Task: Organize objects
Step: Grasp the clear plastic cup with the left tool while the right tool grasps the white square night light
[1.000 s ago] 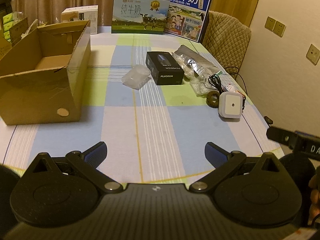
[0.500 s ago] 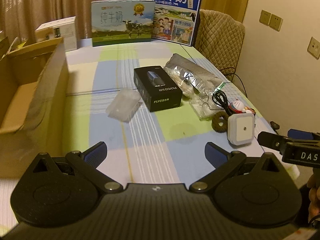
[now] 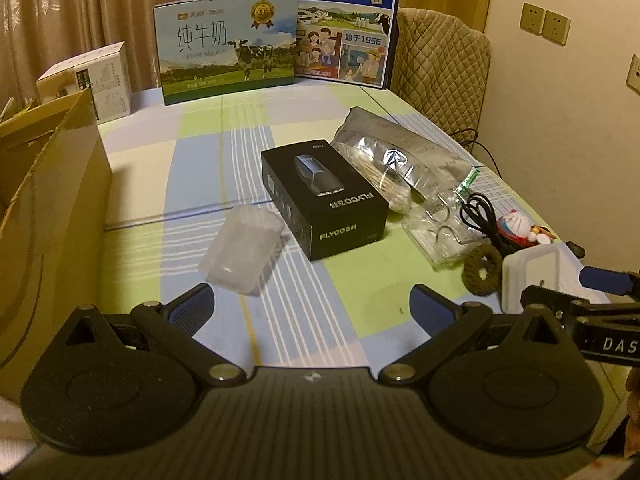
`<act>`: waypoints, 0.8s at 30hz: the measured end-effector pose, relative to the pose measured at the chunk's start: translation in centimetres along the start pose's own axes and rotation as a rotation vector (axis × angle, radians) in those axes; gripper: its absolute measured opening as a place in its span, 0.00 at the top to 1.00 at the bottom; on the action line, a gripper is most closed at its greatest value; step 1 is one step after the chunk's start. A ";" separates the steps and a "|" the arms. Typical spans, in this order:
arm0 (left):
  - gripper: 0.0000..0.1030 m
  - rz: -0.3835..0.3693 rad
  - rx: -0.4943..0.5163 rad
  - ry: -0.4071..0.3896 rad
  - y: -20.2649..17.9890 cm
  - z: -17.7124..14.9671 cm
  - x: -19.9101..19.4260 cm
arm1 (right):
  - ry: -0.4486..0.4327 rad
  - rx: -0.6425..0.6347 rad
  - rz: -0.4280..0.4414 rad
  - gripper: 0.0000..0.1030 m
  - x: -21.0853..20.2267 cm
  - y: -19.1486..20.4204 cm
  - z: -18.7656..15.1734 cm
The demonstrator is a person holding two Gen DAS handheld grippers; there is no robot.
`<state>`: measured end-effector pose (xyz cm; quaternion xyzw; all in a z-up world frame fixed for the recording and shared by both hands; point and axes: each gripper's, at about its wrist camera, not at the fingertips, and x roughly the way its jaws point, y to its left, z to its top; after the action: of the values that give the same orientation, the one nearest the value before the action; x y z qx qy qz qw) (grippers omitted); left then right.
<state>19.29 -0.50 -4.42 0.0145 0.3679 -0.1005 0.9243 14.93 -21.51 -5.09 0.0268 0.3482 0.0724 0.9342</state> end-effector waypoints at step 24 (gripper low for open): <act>0.18 0.079 0.054 0.032 3.3 2.5 7.4 | 0.074 0.013 -0.034 0.40 3.1 1.0 0.5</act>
<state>26.86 1.19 -7.78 0.0557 0.3787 -0.0738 0.9209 17.44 -20.03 -6.57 0.0244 0.3835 0.0550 0.9216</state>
